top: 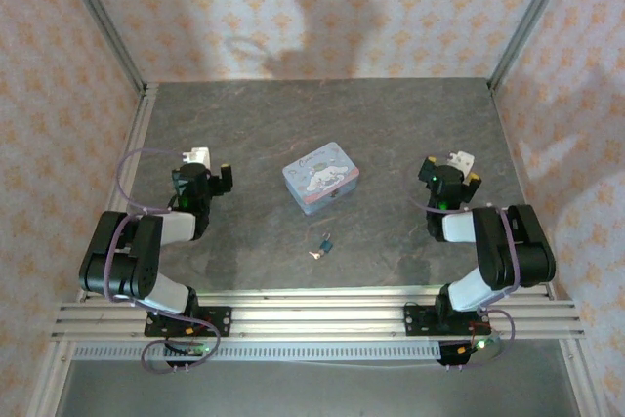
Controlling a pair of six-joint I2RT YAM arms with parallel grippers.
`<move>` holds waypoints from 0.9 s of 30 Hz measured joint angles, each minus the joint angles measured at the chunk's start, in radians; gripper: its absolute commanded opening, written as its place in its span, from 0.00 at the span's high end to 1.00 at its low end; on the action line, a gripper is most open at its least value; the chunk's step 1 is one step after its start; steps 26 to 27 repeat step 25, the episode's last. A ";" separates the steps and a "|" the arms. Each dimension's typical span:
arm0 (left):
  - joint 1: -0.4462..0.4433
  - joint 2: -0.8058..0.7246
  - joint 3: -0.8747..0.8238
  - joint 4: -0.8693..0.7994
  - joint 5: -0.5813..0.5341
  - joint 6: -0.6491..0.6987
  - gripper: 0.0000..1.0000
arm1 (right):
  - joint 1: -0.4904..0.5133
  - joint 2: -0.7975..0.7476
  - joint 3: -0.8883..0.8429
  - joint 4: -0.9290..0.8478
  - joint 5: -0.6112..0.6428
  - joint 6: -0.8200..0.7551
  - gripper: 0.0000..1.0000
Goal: Unlock the padlock with the key
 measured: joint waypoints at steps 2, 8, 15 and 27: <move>0.000 0.000 0.000 0.006 0.008 0.000 0.00 | 0.000 0.000 0.000 -0.005 -0.008 0.002 0.01; 0.000 0.000 0.000 0.016 0.018 0.000 0.00 | 0.000 0.000 0.000 -0.011 -0.014 0.002 0.01; 0.000 0.000 0.000 0.019 0.023 0.000 0.00 | 0.000 0.000 0.000 -0.014 -0.014 0.002 0.01; 0.000 0.000 0.000 0.019 0.026 0.000 0.00 | 0.000 0.000 0.001 -0.018 -0.014 0.002 0.01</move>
